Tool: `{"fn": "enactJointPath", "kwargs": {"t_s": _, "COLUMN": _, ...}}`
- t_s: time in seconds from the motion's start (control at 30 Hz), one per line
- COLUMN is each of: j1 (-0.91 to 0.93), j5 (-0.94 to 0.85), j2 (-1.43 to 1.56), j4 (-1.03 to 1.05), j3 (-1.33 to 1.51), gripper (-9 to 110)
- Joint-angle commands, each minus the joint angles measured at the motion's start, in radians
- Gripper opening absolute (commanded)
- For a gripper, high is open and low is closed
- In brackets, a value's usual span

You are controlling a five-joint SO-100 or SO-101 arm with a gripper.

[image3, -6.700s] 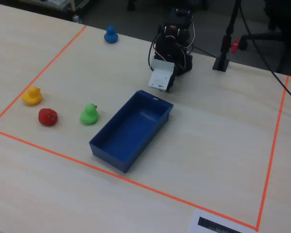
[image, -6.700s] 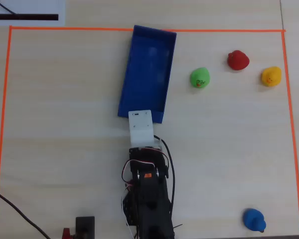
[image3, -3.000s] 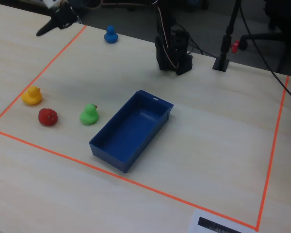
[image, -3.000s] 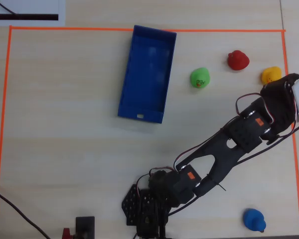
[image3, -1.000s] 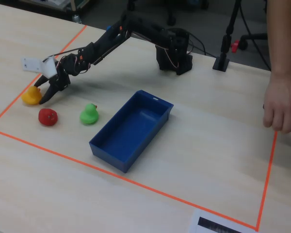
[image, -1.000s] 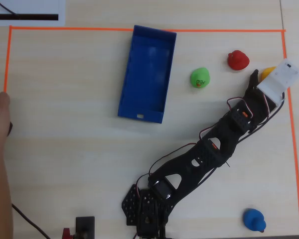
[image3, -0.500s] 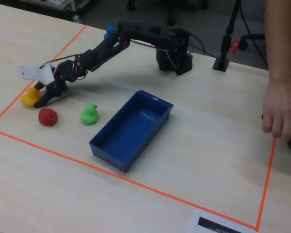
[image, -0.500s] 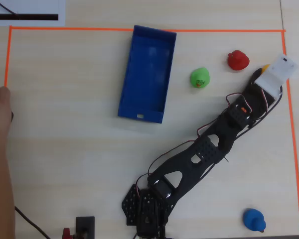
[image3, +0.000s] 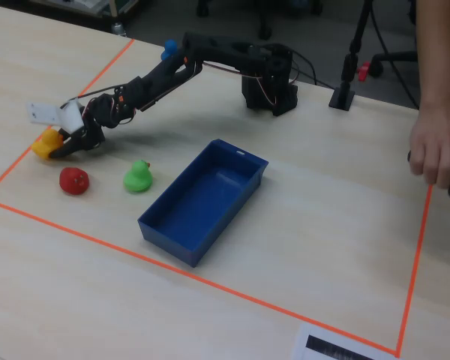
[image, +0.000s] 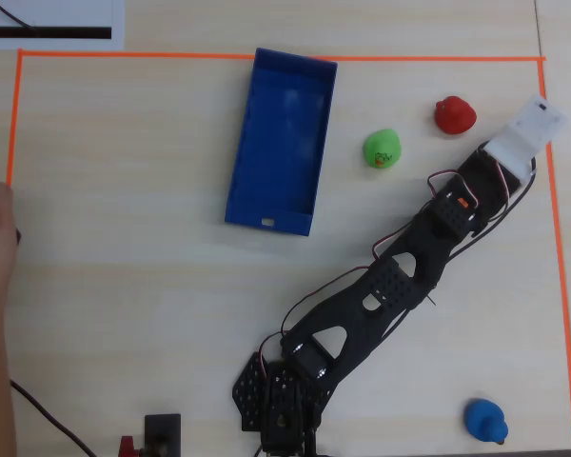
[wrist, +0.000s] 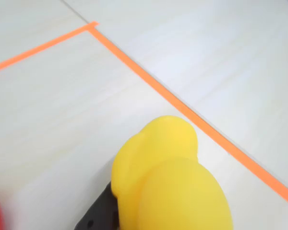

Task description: Grasp yellow duck and put it into box.

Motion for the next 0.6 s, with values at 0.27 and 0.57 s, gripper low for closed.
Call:
{"fn": "enactJointPath", "kwargs": {"t_s": 0.27, "j1": 0.025, "j5": 0.396, "j2": 0.419, "j4": 0.675, "j3": -0.29, "gripper": 0}}
{"fn": "enactJointPath", "kwargs": {"t_s": 0.57, "j1": -0.27, "j5": 0.396, "j2": 0.902, "j4": 1.08, "j3": 0.009, "gripper": 0}}
